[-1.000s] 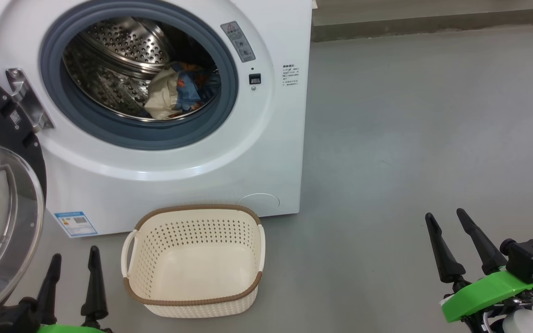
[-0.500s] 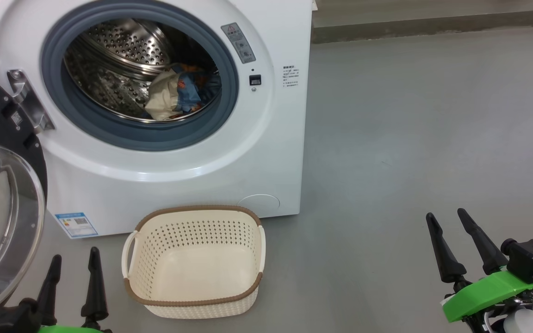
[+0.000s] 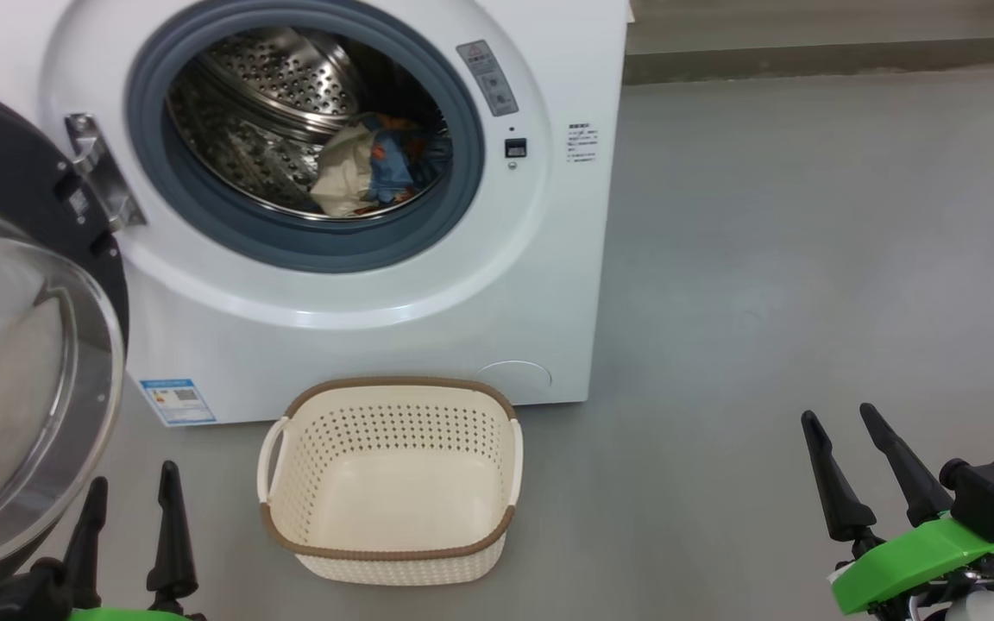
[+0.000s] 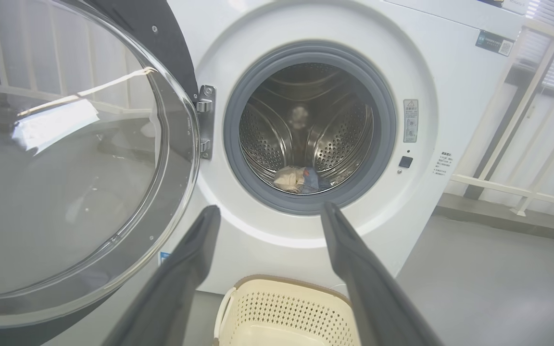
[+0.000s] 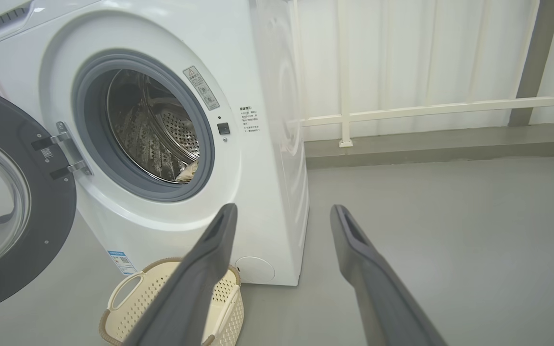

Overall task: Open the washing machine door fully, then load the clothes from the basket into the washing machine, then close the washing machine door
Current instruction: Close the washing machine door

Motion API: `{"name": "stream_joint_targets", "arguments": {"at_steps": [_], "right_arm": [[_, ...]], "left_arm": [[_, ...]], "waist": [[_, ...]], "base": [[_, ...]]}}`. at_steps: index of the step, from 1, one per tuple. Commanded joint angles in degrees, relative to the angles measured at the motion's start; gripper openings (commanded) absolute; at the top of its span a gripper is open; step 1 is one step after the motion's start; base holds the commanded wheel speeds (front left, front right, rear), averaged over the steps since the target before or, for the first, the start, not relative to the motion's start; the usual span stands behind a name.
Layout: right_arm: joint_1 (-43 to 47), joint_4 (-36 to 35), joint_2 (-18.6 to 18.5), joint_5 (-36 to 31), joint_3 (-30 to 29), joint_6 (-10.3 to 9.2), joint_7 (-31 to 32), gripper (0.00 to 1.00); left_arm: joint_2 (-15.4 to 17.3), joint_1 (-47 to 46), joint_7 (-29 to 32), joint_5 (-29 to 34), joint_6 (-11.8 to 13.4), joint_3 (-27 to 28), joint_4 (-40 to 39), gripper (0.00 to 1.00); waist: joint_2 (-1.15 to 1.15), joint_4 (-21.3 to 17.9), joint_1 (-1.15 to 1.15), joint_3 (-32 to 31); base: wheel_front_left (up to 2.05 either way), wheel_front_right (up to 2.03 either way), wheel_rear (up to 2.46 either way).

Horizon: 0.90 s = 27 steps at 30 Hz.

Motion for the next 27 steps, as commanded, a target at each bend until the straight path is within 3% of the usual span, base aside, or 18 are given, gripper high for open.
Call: {"name": "stream_joint_targets", "arguments": {"at_steps": [1,27], "right_arm": [[-0.48,-1.31,-1.06,-0.58,0.4,0.42,-0.46,1.0],[0.31,-1.32,0.92,-0.46,0.41,0.42,-0.46,1.0]], "left_arm": [[0.74,-0.53,-0.37,0.57,0.15,2.1,-1.82,1.0],[1.01,-0.09,-0.37,4.65,1.94,4.45,-1.75,1.0]], "waist": [[0.0,1.23,0.0,-0.12],[0.0,17.11,0.0,-1.17]], "base": [[0.0,0.0,0.0],[0.0,0.0,0.0]]}}
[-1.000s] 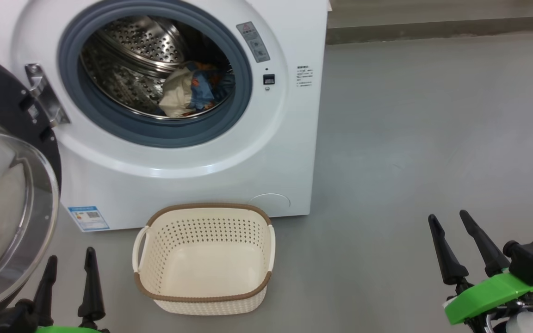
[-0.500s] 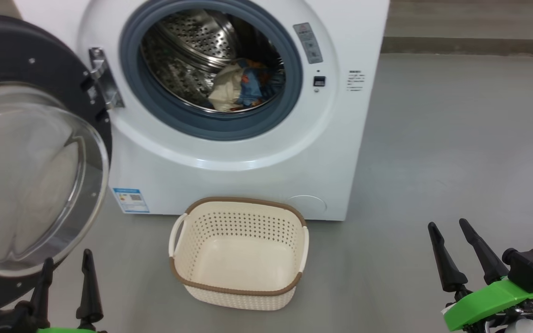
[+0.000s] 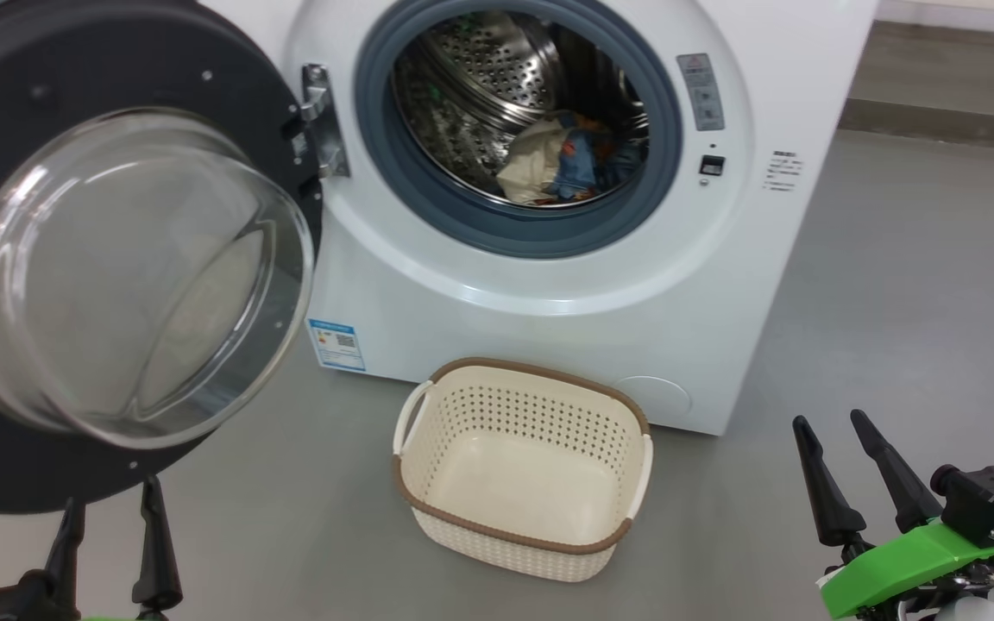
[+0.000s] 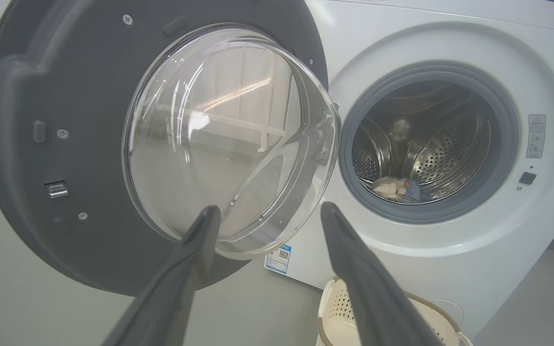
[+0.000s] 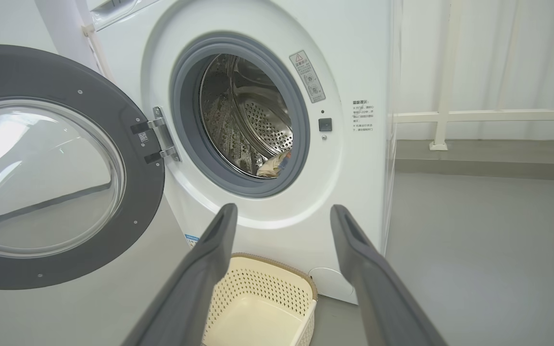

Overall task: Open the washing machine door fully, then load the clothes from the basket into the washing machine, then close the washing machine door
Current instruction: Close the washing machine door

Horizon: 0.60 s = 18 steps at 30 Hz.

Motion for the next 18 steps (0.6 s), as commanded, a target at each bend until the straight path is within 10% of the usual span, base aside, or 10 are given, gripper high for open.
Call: {"name": "stream_joint_targets", "arguments": {"at_steps": [1,18], "right_arm": [[-0.18,-1.27,-0.48,-0.49,0.72,0.42,-0.46,1.0],[-0.01,-1.28,0.45,-0.69,0.53,0.42,-0.46,1.0]], "left_arm": [[1.48,-1.09,-0.37,0.68,0.5,2.01,-1.8,1.0],[2.09,-1.14,-0.37,0.55,0.66,1.54,-1.64,1.0]], "waist": [[0.0,2.7,0.0,-0.23],[0.0,8.19,0.0,0.05]], "base": [[0.0,0.0,0.0],[0.0,0.0,0.0]]}}
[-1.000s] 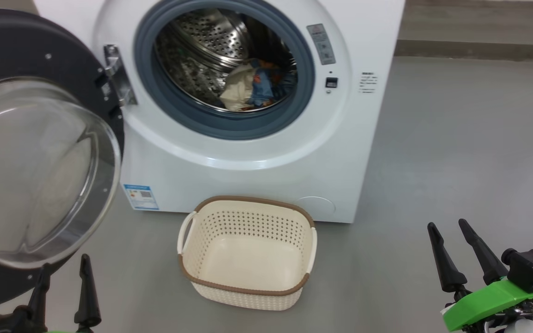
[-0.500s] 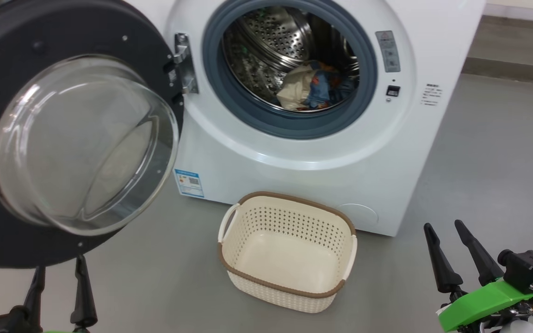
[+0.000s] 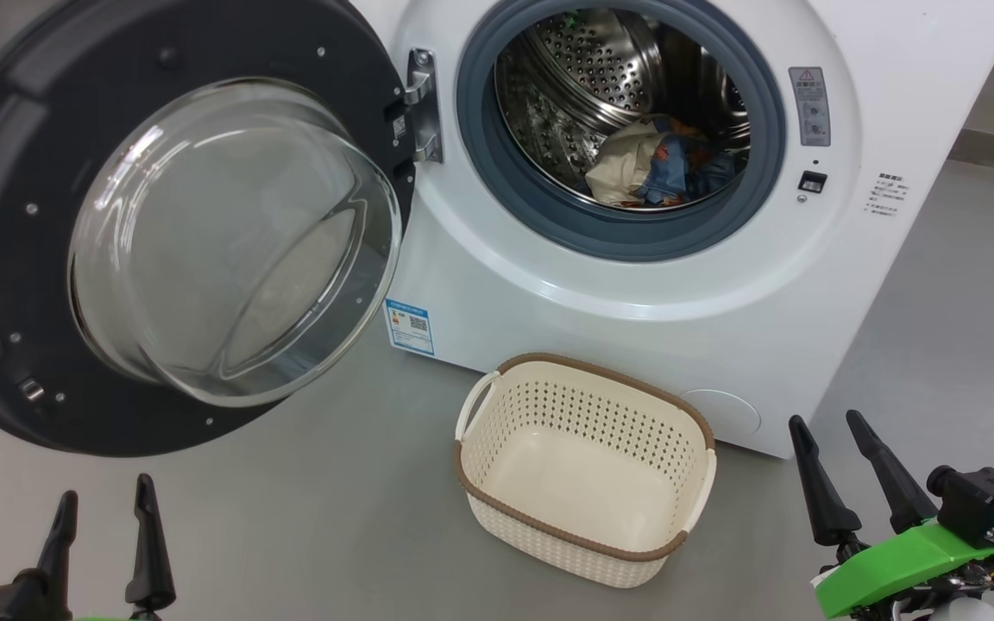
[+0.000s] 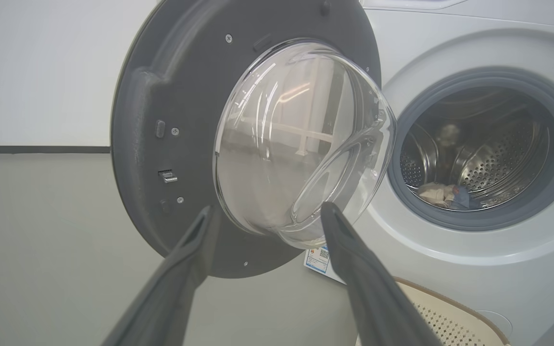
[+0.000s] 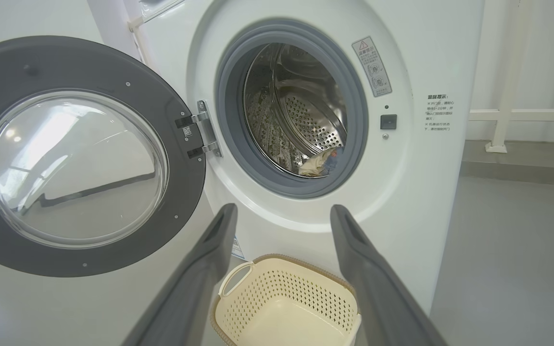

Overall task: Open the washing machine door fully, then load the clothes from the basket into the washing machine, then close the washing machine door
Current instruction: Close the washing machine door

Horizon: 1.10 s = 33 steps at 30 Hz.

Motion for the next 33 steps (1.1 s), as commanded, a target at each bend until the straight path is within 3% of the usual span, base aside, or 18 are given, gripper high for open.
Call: {"name": "stream_joint_targets", "arguments": {"at_steps": [1,33], "right_arm": [[-0.04,-1.27,-0.78,-0.69,1.01,0.42,-0.46,1.0],[0.06,-1.21,-0.91,-0.57,2.15,0.42,-0.46,1.0]], "left_arm": [[1.3,-1.15,-0.37,0.13,0.29,1.57,-1.59,1.0],[2.47,-1.02,-0.36,-0.47,1.12,0.62,-1.75,1.0]], "waist": [[0.0,0.38,0.0,0.01],[0.0,-0.19,0.0,-0.32]], "base": [[0.0,0.0,0.0],[0.0,0.0,0.0]]}}
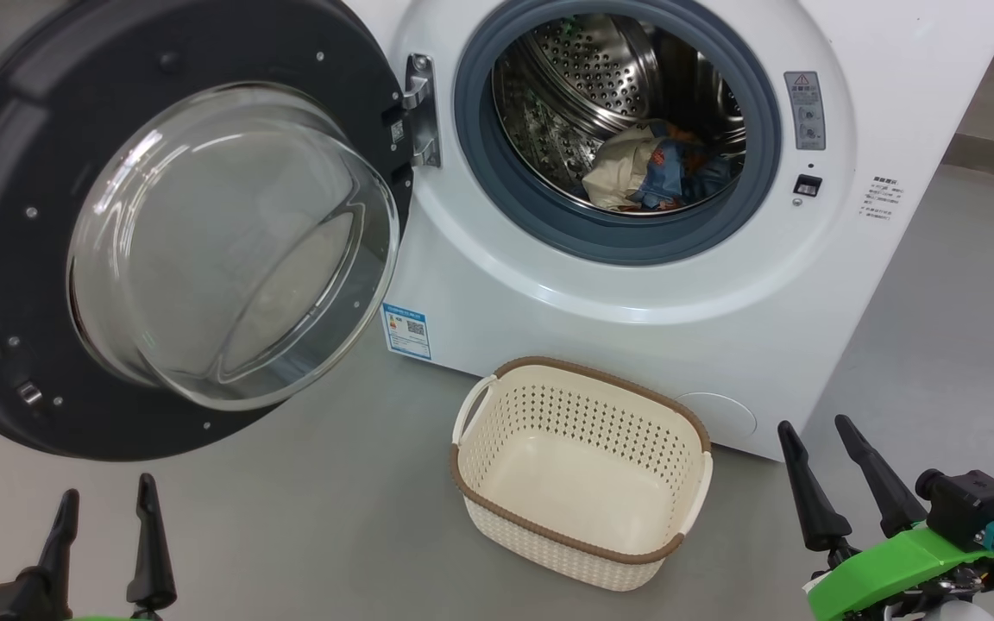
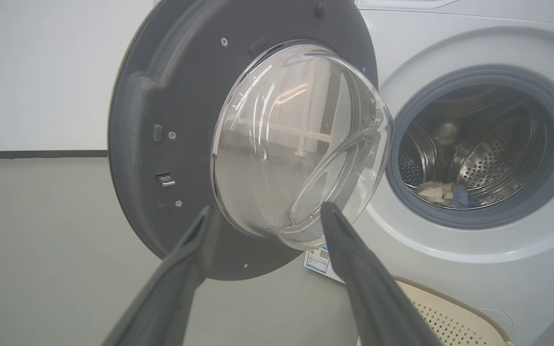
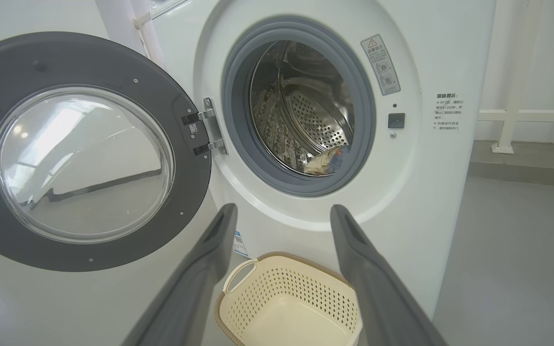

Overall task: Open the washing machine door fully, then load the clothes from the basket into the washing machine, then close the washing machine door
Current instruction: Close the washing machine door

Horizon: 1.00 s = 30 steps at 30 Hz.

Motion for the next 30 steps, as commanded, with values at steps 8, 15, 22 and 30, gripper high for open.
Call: {"name": "stream_joint_targets", "arguments": {"at_steps": [8,15,22,30], "right_arm": [[0.09,-1.19,-1.09,-0.38,1.14,0.42,-0.46,1.0],[0.2,-1.33,-1.8,-0.26,0.89,0.42,-0.46,1.0],[0.32,-1.52,-2.47,-0.31,0.8,0.42,-0.46,1.0],[-0.78,-1.65,-4.39,-0.28,1.41,0.42,-0.46,1.0]], "left_arm": [[2.41,-1.15,-0.35,-0.44,0.39,1.48,-2.33,0.0],[5.06,-4.34,0.14,-2.03,-0.52,2.93,-9.63,0.0],[10.4,-11.71,7.54,-12.84,-1.67,9.0,-17.16,0.0],[14.17,-24.2,14.22,-31.22,-2.16,18.28,-9.91,0.0]], "waist": [[0.0,-0.26,0.0,0.07],[0.0,-0.06,0.0,0.72],[0.0,0.0,0.0,1.69],[0.0,-0.62,0.0,3.95]], "base": [[0.0,0.0,0.0],[0.0,0.0,0.0],[0.0,0.0,0.0],[0.0,0.0,0.0]]}}
